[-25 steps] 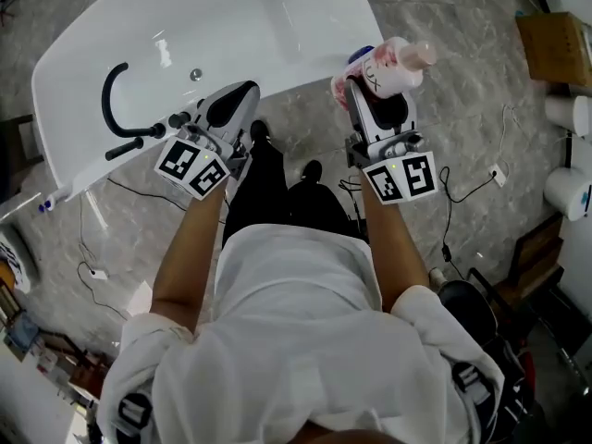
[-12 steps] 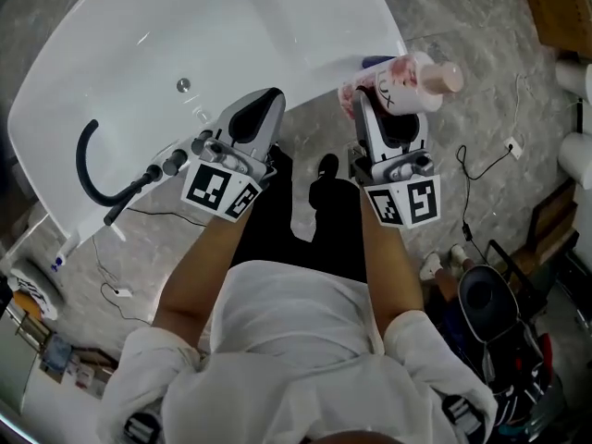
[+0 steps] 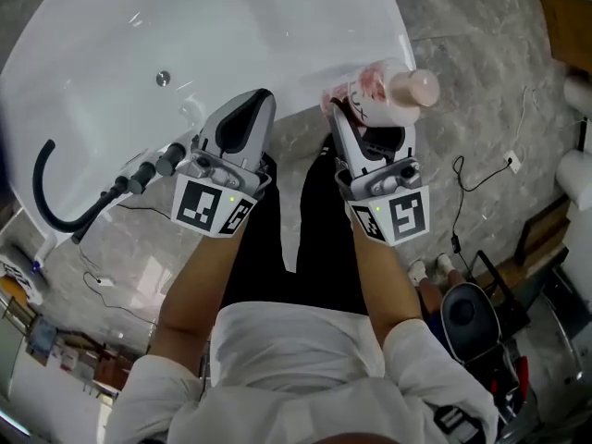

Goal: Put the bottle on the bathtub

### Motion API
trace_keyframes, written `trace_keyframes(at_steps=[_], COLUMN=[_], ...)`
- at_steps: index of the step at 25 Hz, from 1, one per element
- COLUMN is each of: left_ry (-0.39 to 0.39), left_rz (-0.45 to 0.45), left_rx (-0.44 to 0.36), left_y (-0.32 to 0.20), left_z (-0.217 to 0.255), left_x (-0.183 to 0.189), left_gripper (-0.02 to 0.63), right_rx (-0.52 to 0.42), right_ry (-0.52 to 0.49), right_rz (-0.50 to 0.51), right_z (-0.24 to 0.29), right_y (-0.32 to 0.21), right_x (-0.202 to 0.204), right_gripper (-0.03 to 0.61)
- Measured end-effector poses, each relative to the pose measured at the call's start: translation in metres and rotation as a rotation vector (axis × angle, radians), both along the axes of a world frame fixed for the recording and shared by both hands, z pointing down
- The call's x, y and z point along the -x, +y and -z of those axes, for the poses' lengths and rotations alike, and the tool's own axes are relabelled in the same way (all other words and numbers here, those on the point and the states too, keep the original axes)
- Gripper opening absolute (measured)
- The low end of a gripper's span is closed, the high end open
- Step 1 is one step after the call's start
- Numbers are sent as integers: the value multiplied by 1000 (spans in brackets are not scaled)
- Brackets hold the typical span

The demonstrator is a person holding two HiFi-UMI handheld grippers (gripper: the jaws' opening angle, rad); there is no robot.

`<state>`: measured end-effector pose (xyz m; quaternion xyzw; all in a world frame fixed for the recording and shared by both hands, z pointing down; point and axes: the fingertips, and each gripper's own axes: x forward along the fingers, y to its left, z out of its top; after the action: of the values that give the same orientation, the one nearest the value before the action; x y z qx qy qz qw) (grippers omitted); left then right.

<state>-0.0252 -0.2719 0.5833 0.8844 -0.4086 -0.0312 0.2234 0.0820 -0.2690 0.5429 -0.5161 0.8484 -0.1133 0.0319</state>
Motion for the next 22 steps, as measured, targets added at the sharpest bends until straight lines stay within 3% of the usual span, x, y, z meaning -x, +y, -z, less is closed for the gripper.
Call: trace_keyframes(at_steps=[4, 8, 15, 22], left_ry=[-17, -23, -22, -2], left_rz=[53, 48, 95, 109], left_rx=[14, 29, 78, 89], left_y=[-2, -8, -11, -8], left_z=[-25, -54, -104, -122], left_x=[-9, -17, -18, -27], left_gripper=[25, 25, 25, 25], right_rx=[13, -25, -33, -78], right_ry=[-11, 22, 41, 44], right_rz=[64, 91, 116, 99], right_z=[-30, -53, -90, -97], right_y=[0, -11, -16, -17], right_x=[-3, -7, -1, -3], right_gripper=[227, 227, 227, 227])
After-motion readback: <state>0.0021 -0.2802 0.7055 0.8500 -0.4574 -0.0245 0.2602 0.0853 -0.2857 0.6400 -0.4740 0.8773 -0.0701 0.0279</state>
